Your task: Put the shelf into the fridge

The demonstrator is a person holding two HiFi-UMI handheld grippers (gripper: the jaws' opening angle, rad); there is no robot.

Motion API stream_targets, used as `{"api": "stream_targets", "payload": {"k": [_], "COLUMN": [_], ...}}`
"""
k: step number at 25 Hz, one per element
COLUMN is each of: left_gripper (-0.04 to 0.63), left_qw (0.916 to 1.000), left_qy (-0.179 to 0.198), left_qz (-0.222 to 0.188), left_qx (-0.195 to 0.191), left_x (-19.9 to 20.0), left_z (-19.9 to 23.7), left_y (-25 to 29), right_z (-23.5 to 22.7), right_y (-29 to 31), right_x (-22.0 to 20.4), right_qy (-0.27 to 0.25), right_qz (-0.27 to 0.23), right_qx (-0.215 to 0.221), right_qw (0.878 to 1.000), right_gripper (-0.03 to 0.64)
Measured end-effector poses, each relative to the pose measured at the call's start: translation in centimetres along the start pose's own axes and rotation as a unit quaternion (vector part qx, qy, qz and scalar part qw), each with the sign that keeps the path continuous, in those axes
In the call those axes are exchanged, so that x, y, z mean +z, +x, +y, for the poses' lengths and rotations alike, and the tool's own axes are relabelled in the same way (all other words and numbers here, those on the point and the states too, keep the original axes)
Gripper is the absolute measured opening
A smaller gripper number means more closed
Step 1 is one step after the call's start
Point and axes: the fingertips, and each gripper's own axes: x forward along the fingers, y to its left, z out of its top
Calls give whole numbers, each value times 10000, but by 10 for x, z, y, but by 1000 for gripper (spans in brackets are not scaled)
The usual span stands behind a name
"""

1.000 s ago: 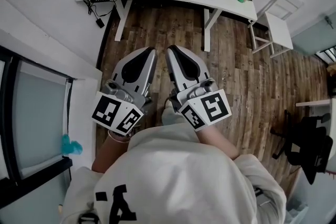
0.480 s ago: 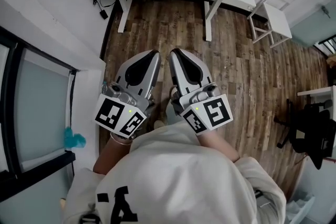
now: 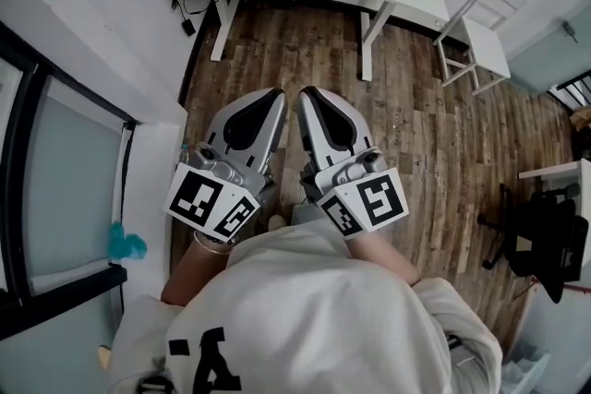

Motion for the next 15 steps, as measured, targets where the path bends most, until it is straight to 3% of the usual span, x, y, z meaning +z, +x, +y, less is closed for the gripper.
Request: {"api": "stream_targets", "payload": {"k": [15], "left_gripper": [6], "left_qw": [10000], "left_qy": [-71], "left_qz": [-17], "left_qx": [-12], "left_x": [-4], "left_z": [-7], "left_y": [-1], "right_z": [4], "right_y": [-11], "right_x": [-1], "right_qy": [-99], "right_qz": [68], "right_qx": [153], "right_qw": [9998], "right_gripper": [37]}}
